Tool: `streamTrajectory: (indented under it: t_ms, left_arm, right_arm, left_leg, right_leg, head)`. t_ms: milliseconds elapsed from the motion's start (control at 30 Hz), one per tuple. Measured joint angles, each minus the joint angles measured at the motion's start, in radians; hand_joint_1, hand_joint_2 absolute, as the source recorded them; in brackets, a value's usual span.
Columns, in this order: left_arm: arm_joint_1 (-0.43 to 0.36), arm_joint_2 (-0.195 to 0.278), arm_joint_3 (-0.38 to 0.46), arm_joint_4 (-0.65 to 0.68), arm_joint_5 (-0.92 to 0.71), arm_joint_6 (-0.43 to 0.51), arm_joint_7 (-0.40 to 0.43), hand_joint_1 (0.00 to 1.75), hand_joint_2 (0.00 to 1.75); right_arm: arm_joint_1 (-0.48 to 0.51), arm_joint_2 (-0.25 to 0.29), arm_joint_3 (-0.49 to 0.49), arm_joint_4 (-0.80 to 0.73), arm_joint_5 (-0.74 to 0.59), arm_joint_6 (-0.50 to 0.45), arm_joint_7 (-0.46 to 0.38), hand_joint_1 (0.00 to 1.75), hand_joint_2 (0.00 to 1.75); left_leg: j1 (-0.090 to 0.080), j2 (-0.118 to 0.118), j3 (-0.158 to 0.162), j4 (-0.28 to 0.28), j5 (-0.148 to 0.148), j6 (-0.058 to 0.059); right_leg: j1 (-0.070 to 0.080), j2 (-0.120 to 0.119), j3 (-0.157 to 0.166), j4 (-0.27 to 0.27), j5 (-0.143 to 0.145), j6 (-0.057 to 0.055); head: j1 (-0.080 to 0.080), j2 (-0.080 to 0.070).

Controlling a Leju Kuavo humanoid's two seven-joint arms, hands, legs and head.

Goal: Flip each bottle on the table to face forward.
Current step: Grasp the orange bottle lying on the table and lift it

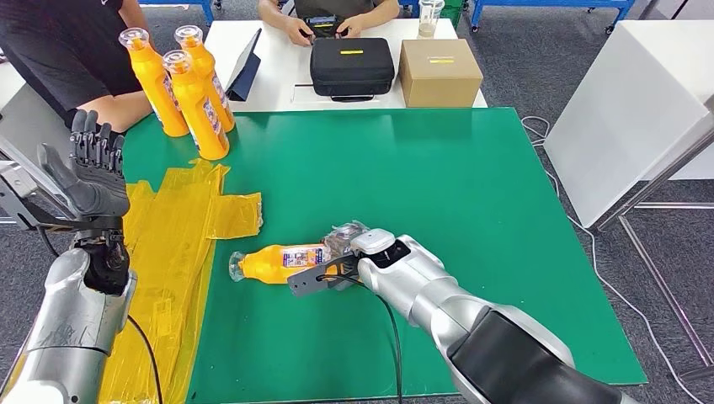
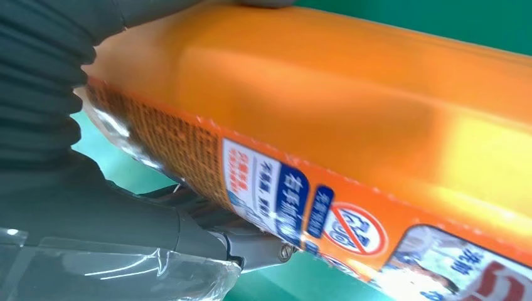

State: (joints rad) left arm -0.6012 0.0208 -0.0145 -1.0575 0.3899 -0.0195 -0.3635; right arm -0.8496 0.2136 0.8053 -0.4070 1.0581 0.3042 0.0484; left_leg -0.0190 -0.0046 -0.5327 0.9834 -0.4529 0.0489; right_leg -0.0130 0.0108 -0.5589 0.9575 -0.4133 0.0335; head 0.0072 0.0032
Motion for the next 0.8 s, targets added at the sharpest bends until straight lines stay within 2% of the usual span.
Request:
streamTrajectory:
  t_ms: [500, 800]
  left_arm:
    - [-0.012, -0.002, 0.0, 0.002, 0.0, -0.002, 0.0, 0.0, 0.0]
    - [-0.011, -0.002, 0.0, 0.002, 0.0, -0.004, 0.0, 0.0, 0.0]
  right_arm:
    - [0.002, -0.001, 0.0, 0.0, -0.006, -0.002, 0.004, 1.75, 1.75]
    - [0.008, -0.003, -0.019, -0.003, -0.039, -0.046, 0.042, 1.75, 1.75]
  left_leg:
    - [0.0, 0.0, 0.0, 0.0, 0.0, 0.0]
    - [0.0, 0.0, 0.0, 0.0, 0.0, 0.0]
  right_leg:
    - [0.0, 0.0, 0.0, 0.0, 0.0, 0.0]
    - [0.0, 0.0, 0.0, 0.0, 0.0, 0.0]
  head:
    - [0.0, 0.0]
    - [0.0, 0.0]
